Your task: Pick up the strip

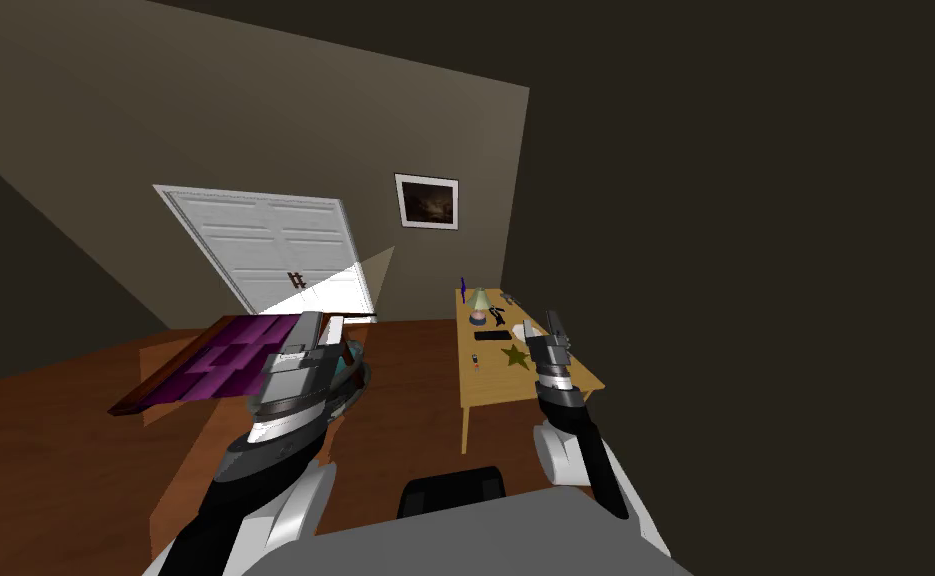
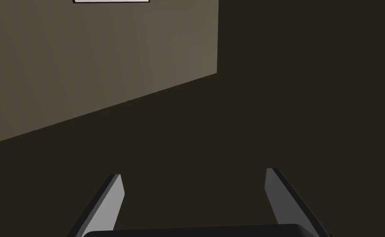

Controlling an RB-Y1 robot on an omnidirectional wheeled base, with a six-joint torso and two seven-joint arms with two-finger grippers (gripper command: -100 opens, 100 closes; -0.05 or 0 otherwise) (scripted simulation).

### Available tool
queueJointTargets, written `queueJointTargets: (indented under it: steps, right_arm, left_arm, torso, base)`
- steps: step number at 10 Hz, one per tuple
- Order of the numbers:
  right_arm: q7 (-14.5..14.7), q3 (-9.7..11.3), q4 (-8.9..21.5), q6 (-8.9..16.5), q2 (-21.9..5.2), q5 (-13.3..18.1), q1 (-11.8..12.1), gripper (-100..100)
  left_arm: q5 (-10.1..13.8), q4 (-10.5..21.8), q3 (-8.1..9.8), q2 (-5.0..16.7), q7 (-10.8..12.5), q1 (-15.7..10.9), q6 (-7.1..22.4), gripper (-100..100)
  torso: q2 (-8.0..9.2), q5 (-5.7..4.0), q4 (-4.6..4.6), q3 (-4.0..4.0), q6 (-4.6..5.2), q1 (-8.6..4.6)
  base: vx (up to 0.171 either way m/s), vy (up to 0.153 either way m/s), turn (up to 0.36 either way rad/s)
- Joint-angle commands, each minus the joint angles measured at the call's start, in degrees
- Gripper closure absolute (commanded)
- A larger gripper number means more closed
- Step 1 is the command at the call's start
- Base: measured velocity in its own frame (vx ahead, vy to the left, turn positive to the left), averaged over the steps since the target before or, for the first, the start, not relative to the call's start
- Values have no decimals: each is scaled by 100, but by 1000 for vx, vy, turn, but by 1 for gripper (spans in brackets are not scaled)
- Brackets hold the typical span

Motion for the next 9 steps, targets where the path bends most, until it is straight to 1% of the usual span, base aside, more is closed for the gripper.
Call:
queueJointTargets:
  steps: [1,5,9]
  right_arm:
    - [-6,35,55,-41,-271,79,77,-100]
    - [-45,121,260,-140,-819,361,325,-100]
    - [-147,234,619,-210,-1383,806,680,-100]
  left_arm:
    - [0,0,0,0,0,0,0,0]
    - [0,0,0,0,0,-1,0,0]
    - [0,0,0,0,0,-1,0,0]
  torso:
    - [0,0,0,0,0,0]
    - [43,2,10,25,0,11]
    - [41,2,9,24,0,10]
  base:
    - [-44,2,58]
    - [-102,22,66]
    - [-97,31,98]
